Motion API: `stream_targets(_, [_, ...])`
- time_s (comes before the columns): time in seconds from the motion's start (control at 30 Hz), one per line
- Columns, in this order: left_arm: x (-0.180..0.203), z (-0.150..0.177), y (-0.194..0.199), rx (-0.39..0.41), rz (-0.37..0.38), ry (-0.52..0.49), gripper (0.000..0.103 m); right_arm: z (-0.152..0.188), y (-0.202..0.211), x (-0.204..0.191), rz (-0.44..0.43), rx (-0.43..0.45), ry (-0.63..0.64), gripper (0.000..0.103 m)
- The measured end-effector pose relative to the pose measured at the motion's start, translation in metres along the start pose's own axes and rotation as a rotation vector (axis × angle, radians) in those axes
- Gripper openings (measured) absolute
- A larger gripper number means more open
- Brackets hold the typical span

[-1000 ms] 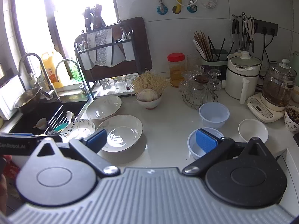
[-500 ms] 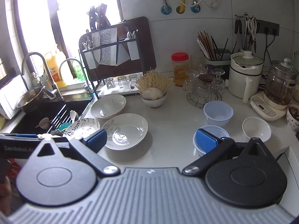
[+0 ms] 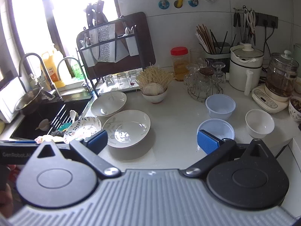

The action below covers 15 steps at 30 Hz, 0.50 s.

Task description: Organize plates and bowls

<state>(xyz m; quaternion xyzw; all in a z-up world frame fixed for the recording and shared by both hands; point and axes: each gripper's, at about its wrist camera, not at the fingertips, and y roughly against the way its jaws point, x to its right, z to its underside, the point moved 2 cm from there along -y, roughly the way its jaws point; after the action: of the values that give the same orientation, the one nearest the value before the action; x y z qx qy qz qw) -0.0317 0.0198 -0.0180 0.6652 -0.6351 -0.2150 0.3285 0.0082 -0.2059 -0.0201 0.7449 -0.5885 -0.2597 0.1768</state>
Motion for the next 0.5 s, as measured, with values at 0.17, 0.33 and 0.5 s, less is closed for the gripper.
stream_targets(0.17, [-0.019, -0.006, -0.002, -0.001, -0.029, 0.017, 0.101, -0.001, -0.003, -0.006, -0.007, 0.009, -0.006, 0.103])
stream_targets(0.33, [-0.039, -0.010, -0.007, -0.007, -0.037, 0.038, 0.101, -0.001, -0.014, -0.019, -0.015, -0.005, -0.014, 0.103])
stream_targets(0.5, [-0.062, -0.013, -0.012, -0.018, -0.037, 0.038, 0.101, 0.000, -0.027, -0.040, -0.045, -0.020, -0.019, 0.103])
